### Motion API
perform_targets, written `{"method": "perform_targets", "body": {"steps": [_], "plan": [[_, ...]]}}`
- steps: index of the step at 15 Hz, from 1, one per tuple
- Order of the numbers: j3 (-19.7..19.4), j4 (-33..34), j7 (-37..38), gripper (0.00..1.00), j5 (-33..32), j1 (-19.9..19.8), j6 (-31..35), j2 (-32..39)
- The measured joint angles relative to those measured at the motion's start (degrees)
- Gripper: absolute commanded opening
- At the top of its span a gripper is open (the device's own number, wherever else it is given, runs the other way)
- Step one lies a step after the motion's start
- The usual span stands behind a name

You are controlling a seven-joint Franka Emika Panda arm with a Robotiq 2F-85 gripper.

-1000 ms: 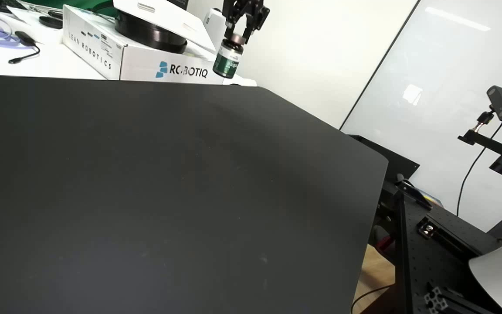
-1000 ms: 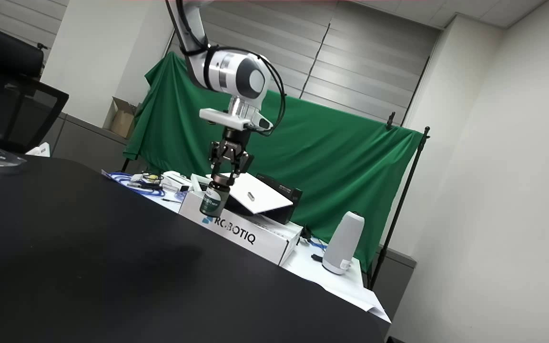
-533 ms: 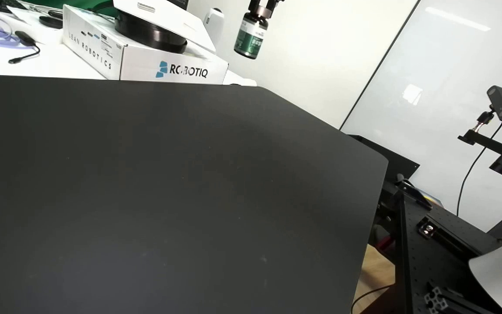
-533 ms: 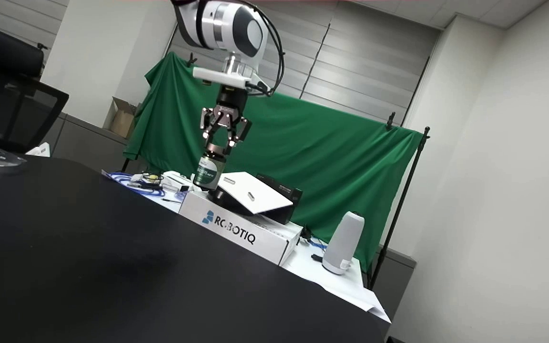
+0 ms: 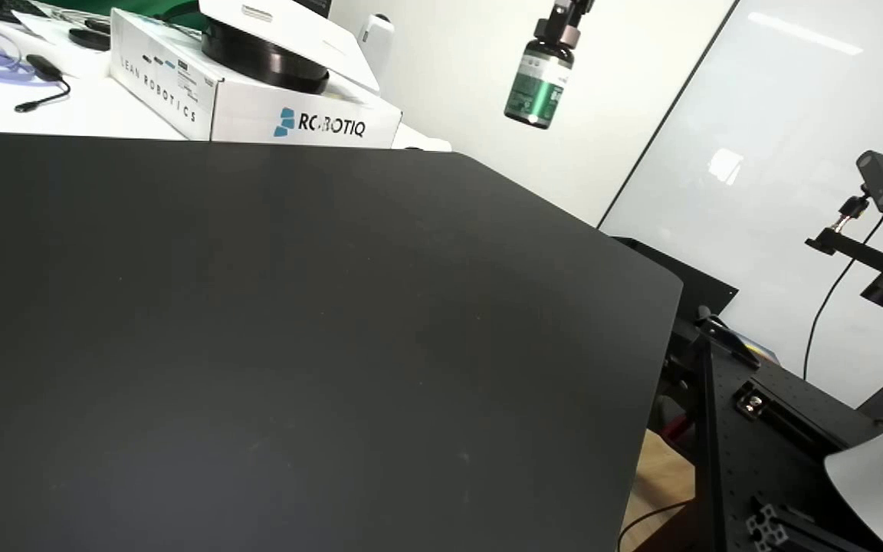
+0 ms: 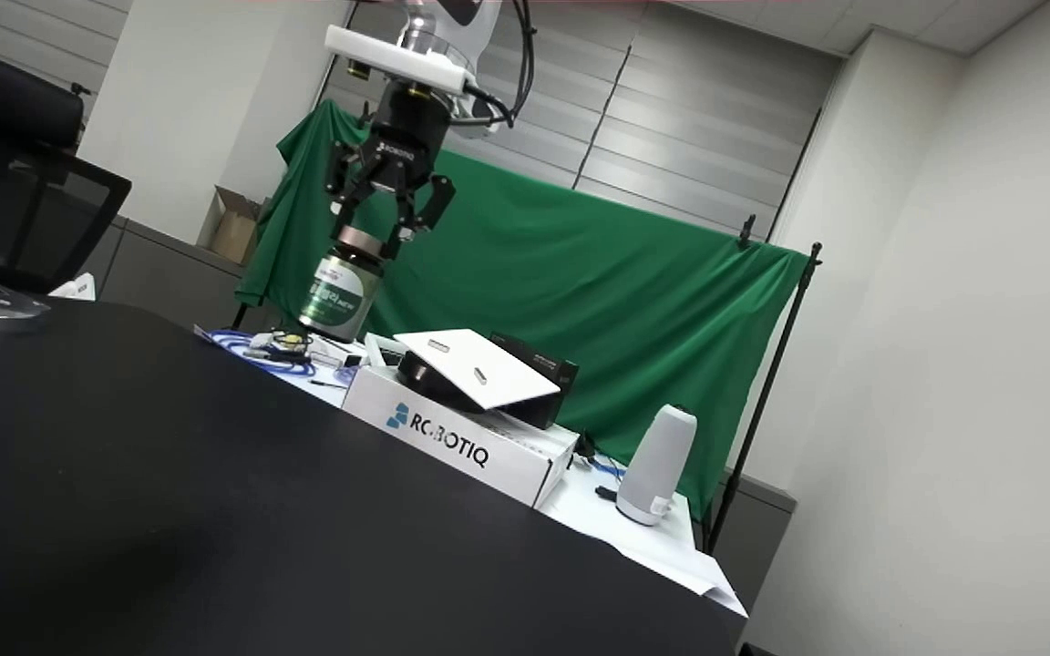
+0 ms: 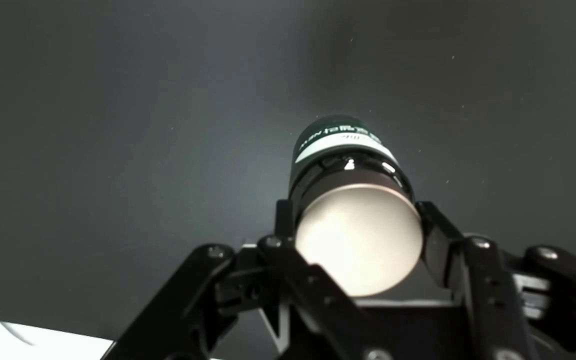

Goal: Pick the bottle and move it down the table

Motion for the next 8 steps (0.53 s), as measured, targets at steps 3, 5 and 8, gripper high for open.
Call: {"method": "perform_targets", "body": {"steps": [3,5,8], "plan": [[0.8,-10.3,-4.7,0.36,1.8,0.4,1.7,-7.4],[1.5,-17.8,-7.8,0.36,3.3,1.5,3.2,-12.0],[2.6,-27.4,-10.0,0.36,4.2,3.9,7.5,-17.3]]}}
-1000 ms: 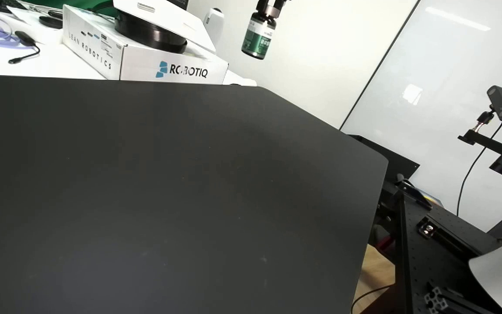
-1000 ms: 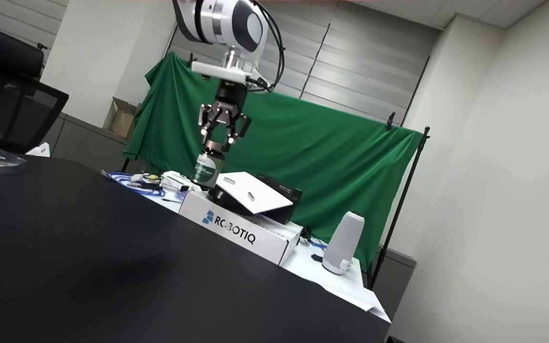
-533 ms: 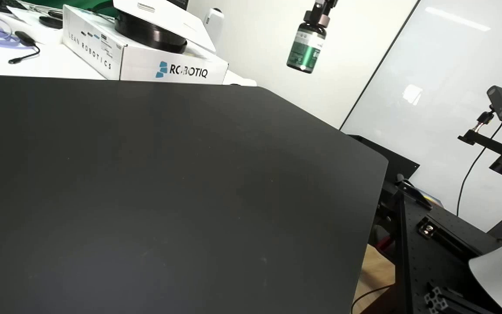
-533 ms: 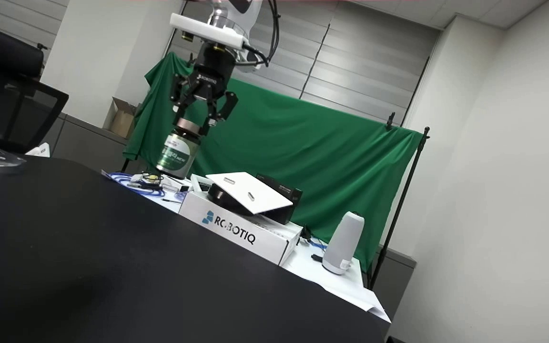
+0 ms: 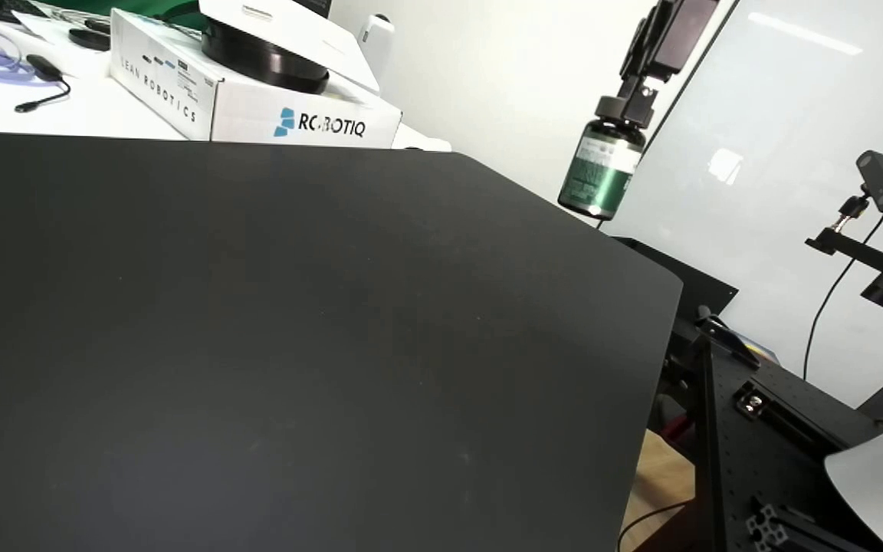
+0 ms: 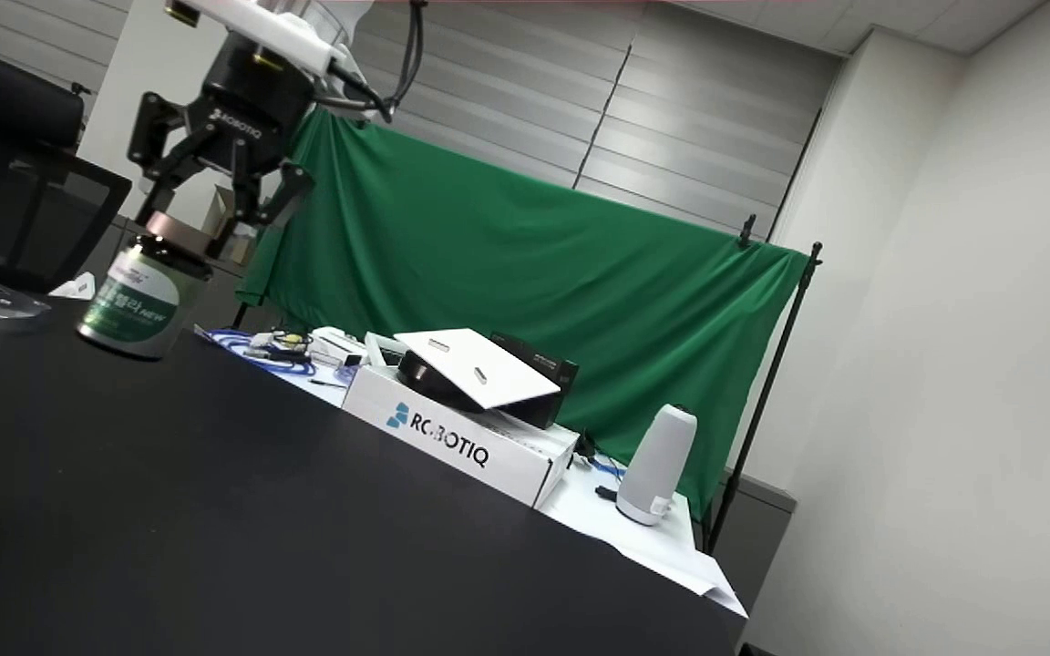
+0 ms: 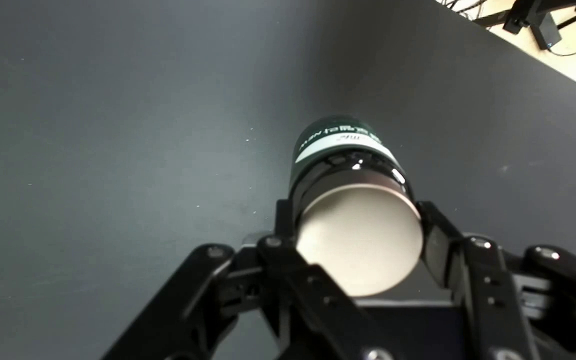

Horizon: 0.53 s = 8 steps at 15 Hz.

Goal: Pick the bottle and move it down the table

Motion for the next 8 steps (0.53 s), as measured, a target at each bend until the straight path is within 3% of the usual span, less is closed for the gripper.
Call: {"method": "perform_targets", "body": {"steps": [4,5,8], "plan": [[1.4,-9.3,-0.1,0.36,-0.1,3.0,9.6,-3.3],[1.6,-10.6,-0.1,0.61,-0.2,3.5,10.7,-3.3],[1.5,-11.0,-0.1,0.61,-0.2,3.8,11.0,-3.0]]}}
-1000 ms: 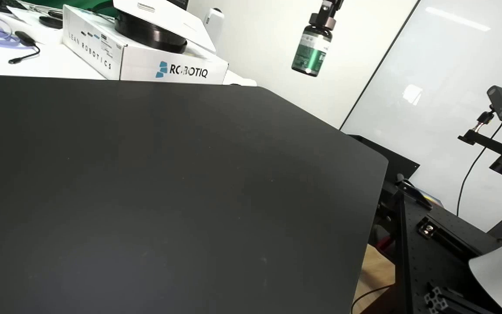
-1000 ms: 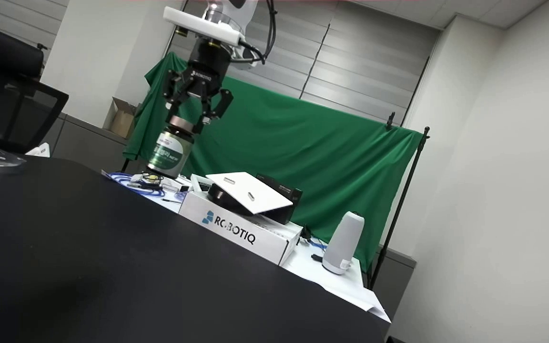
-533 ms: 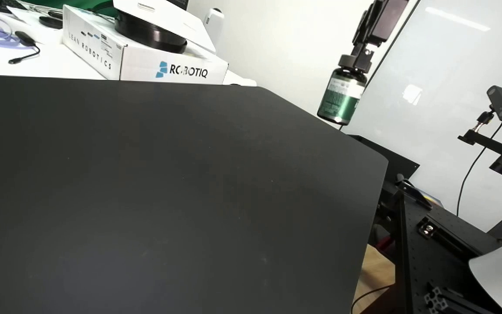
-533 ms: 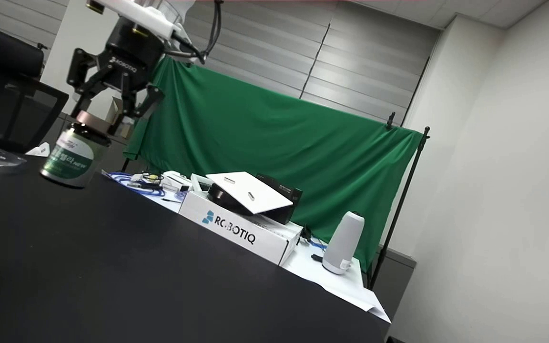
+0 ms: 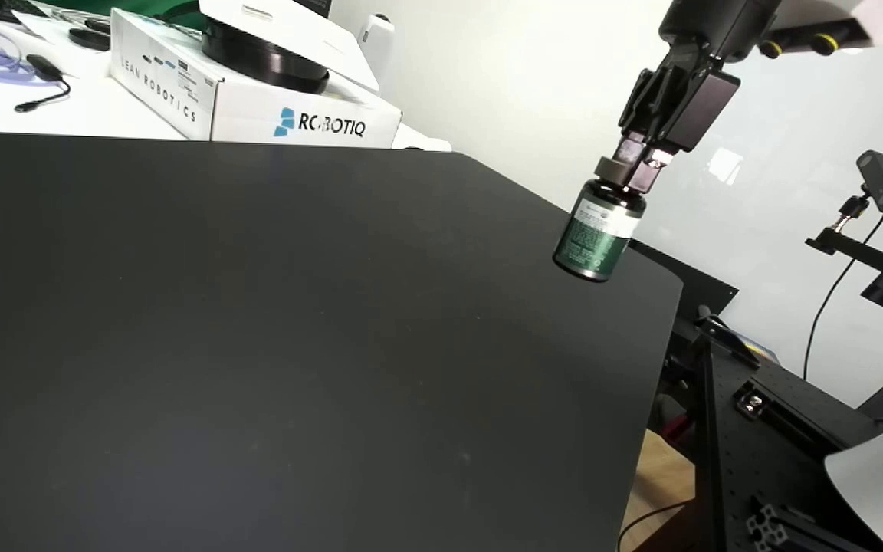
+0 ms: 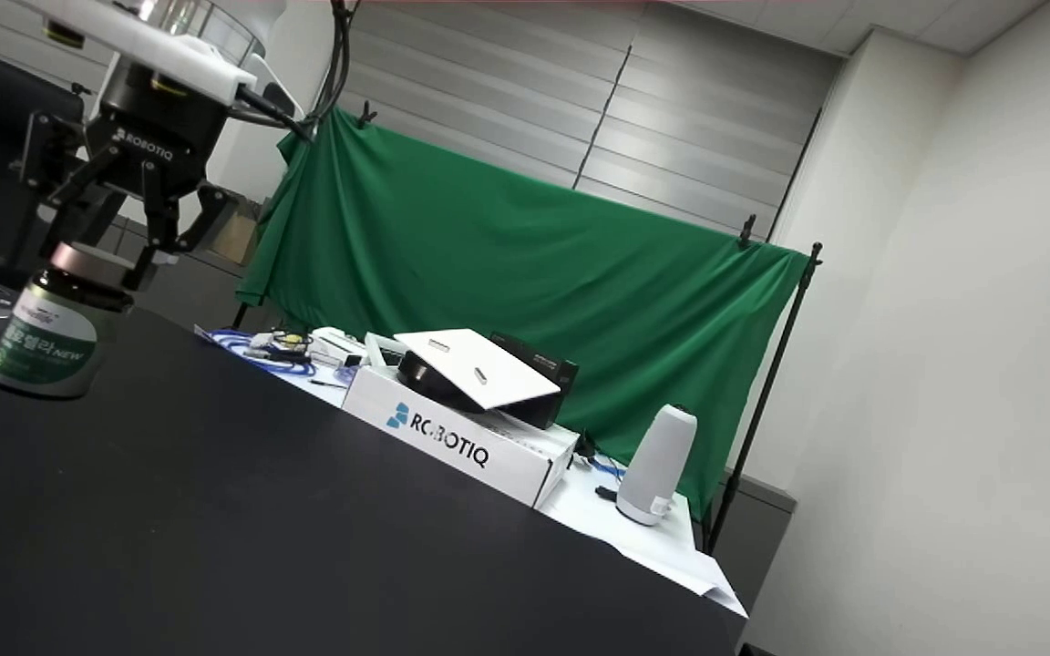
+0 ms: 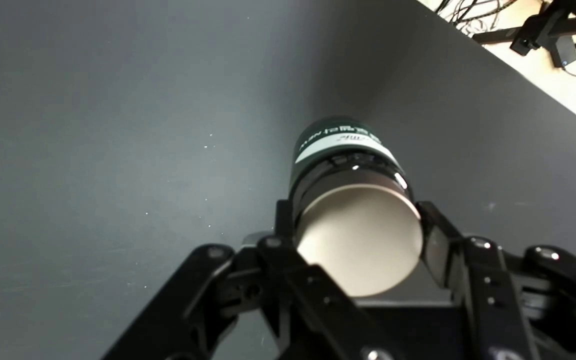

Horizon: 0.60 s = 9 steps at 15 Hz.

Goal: Pick the bottle and move it down the table

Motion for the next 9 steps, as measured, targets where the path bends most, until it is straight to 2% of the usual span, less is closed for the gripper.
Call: {"method": "perform_targets", "body": {"steps": [6,7,9], "plan": [[-0.1,0.0,0.0,0.61,0.0,0.0,0.0,0.0],[-0.1,0.0,0.0,0.36,0.0,0.0,0.0,0.0],[-0.1,0.0,0.0,0.36,0.0,0.0,0.1,0.0]]}}
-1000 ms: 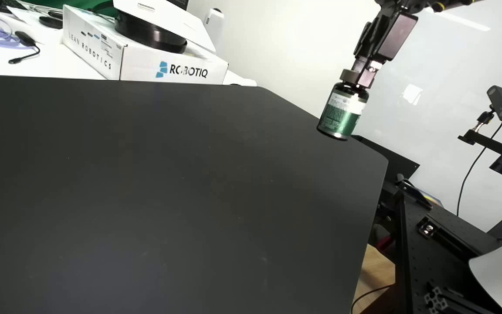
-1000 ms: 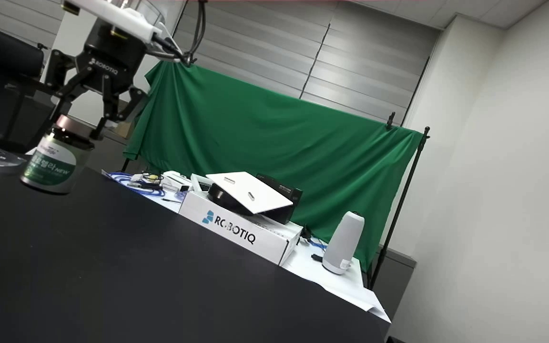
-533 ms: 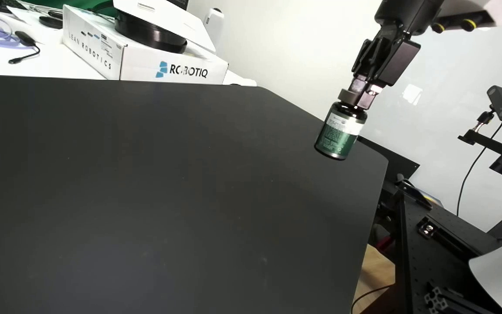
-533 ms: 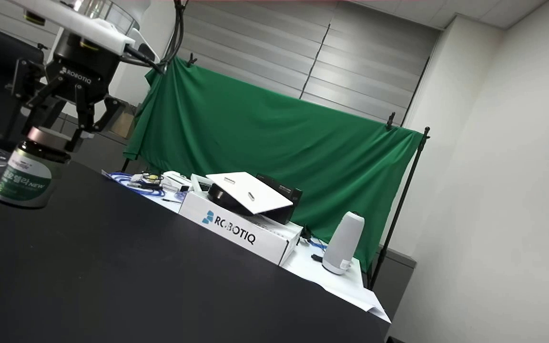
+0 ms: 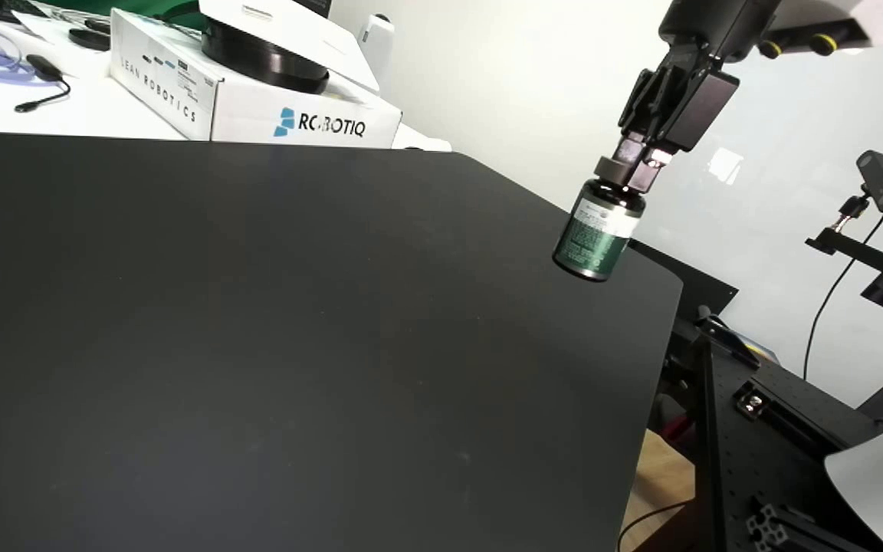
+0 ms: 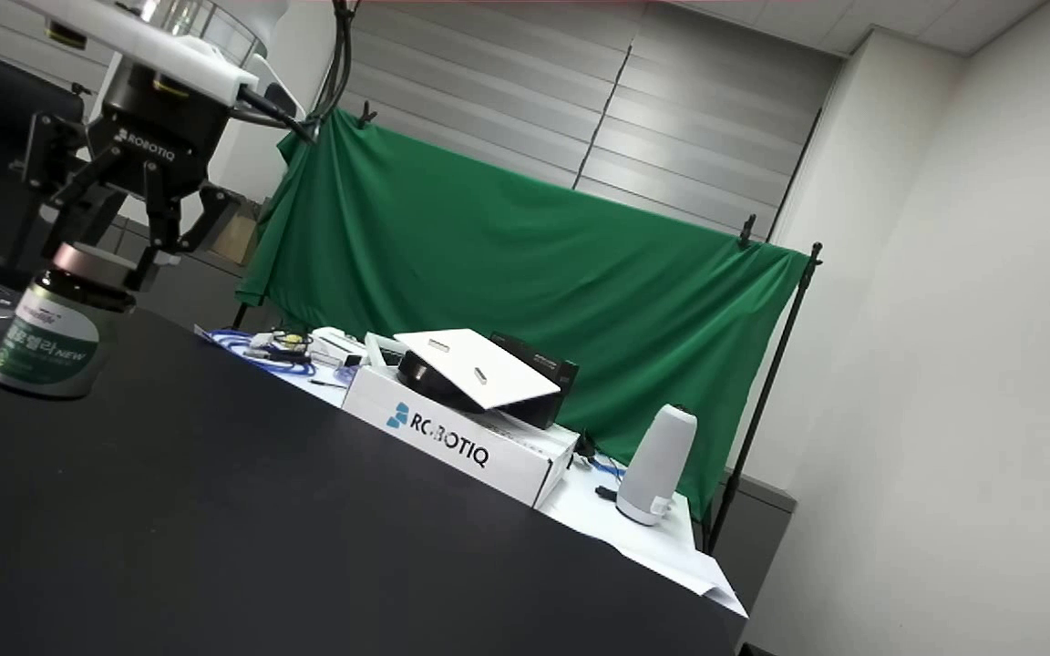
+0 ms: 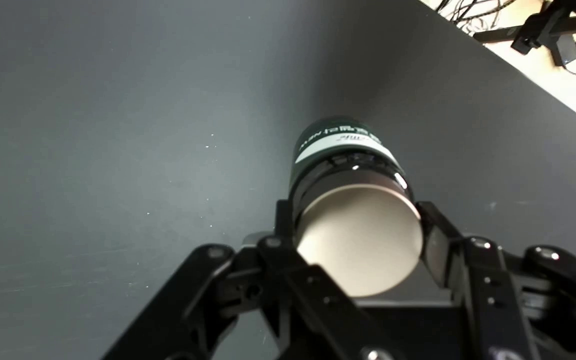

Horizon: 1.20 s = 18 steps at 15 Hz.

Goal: Pick the bottle and move it down the table

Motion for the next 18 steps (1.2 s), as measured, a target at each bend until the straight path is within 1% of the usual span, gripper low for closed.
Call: {"method": "perform_targets", "body": {"steps": [2,7,9,13,18], "plan": [[0.0,-0.6,0.1,0.36,-0.5,0.0,2.1,0.3],[-0.1,-3.7,0.4,0.36,-0.9,-0.1,14.6,3.2],[-0.1,-4.5,0.4,0.36,-0.9,-0.1,18.2,5.2],[-0.2,-5.2,0.4,0.36,-0.9,-0.1,23.3,9.7],[-0.2,-5.4,0.4,0.36,-1.4,-0.6,27.7,13.8]]}}
